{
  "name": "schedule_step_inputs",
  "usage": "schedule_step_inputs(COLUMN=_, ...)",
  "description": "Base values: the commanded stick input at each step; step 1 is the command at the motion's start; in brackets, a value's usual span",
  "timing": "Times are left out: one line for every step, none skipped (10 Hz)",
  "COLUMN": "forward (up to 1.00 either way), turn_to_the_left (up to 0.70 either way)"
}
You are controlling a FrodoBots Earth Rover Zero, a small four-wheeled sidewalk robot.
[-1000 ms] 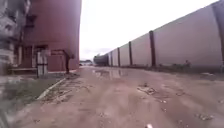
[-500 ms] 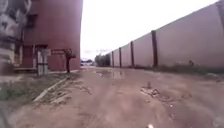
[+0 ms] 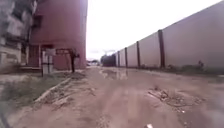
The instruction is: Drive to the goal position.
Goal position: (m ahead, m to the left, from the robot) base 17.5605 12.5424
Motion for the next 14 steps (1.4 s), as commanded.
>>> schedule_step_inputs(forward=0.30, turn_to_the_left=0.00)
schedule_step_inputs(forward=0.30, turn_to_the_left=0.00)
schedule_step_inputs(forward=0.30, turn_to_the_left=0.00)
schedule_step_inputs(forward=0.30, turn_to_the_left=0.00)
schedule_step_inputs(forward=0.30, turn_to_the_left=0.00)
schedule_step_inputs(forward=0.30, turn_to_the_left=0.00)
schedule_step_inputs(forward=0.30, turn_to_the_left=0.00)
schedule_step_inputs(forward=0.30, turn_to_the_left=0.00)
schedule_step_inputs(forward=0.30, turn_to_the_left=0.00)
schedule_step_inputs(forward=0.30, turn_to_the_left=0.00)
schedule_step_inputs(forward=0.30, turn_to_the_left=0.00)
schedule_step_inputs(forward=0.30, turn_to_the_left=0.00)
schedule_step_inputs(forward=0.30, turn_to_the_left=0.00)
schedule_step_inputs(forward=0.30, turn_to_the_left=0.00)
